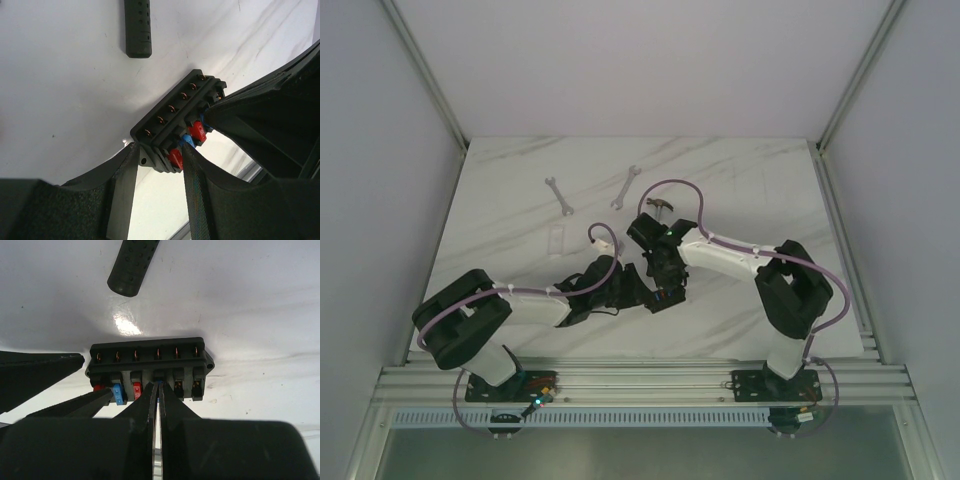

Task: Snap on the fuse box
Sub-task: Install the fuse at the fuse box base.

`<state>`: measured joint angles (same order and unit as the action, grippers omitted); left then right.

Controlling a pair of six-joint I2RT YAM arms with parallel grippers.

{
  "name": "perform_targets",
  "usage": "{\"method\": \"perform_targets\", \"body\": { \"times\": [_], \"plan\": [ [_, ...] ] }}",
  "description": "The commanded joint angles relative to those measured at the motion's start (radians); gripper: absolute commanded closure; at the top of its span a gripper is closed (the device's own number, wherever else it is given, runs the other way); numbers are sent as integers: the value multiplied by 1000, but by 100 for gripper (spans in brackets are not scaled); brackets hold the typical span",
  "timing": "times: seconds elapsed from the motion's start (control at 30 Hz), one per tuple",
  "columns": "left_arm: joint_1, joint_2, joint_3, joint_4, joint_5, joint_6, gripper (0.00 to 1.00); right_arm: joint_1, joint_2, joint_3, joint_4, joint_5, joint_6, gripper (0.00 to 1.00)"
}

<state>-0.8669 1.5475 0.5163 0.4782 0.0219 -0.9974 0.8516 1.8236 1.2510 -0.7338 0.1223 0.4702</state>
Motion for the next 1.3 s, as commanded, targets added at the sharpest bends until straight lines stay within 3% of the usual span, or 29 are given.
{"method": "perform_targets", "body": {
  "times": [0.0, 0.33, 0.5, 0.8, 1.03, 1.27],
  "plan": [
    [13, 5, -21, -47, -21, 13, 51, 20, 393, -256, 84, -40, 35, 100],
    [16, -57, -23, -136, -66, 29, 51, 52, -17, -92, 86, -102, 58, 100],
    [17, -125, -33, -211, -121, 43, 50, 61, -119, -44, 99, -76, 81, 82],
    [22, -265, -43, -289, -163, 57, 35, 60, -196, -71, 107, 10, 134, 72],
    [38, -354, -37, -388, -203, 68, 28, 56, -199, -107, 122, 52, 148, 71],
    [146, -394, -2, -504, -209, 106, 26, 15, -197, -103, 167, 67, 68, 54]
  ]
}}
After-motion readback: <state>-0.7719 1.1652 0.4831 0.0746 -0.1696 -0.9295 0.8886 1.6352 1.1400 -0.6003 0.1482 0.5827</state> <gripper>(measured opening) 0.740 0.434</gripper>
